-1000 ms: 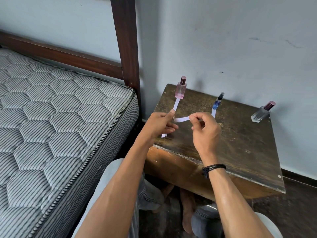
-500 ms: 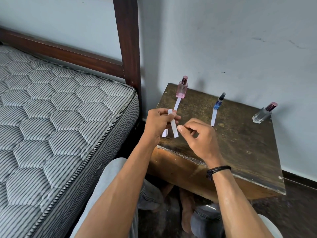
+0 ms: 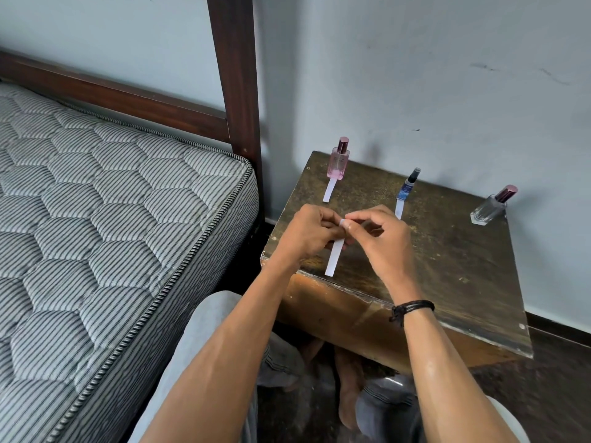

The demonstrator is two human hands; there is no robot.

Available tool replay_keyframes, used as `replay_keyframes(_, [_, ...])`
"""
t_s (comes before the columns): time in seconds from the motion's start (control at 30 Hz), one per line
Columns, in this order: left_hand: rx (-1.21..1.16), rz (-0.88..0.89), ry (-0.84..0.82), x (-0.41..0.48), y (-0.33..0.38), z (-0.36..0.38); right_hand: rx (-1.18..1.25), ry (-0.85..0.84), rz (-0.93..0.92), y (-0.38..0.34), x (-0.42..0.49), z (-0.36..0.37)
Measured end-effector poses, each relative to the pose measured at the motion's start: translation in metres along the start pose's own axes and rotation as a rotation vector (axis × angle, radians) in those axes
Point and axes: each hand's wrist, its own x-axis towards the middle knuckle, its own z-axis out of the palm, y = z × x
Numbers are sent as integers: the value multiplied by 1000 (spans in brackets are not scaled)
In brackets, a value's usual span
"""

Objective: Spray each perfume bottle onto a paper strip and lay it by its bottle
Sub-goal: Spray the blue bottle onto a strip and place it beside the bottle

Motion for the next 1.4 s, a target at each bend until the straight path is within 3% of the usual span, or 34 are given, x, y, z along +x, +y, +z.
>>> replay_keyframes(0.2, [60, -7, -1, 1, -1, 2, 19, 7, 54, 3, 3, 0])
replay_keyframes(0.5, [12, -49, -41, -1, -3, 15, 144, 161, 211, 17, 12, -24])
replay_keyframes(0.77, [123, 2, -17, 1, -13, 35, 231, 90, 259, 18, 12, -33])
replay_keyframes(1.2, [411, 47, -24, -14, -3, 112, 120, 166, 454, 50, 0, -91])
replay_keyframes(1.4, [657, 57, -59, -14, 4, 146, 53, 178, 561, 70, -8, -115])
